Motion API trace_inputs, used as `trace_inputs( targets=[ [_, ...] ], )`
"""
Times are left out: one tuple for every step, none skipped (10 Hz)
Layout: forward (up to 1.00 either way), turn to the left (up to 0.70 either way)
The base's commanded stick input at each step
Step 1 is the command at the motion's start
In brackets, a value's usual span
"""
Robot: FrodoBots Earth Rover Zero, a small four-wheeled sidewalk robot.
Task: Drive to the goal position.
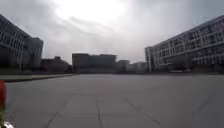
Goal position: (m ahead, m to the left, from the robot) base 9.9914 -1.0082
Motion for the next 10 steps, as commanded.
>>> trace_inputs(
  targets=[
    [0.85, 0.0],
    [0.85, 0.0],
    [0.85, 0.0],
    [0.85, 0.0],
    [0.85, 0.0],
    [0.85, 0.0],
    [0.85, 0.0],
    [0.85, 0.0],
    [0.85, 0.0],
    [0.85, 0.0]
  ],
)
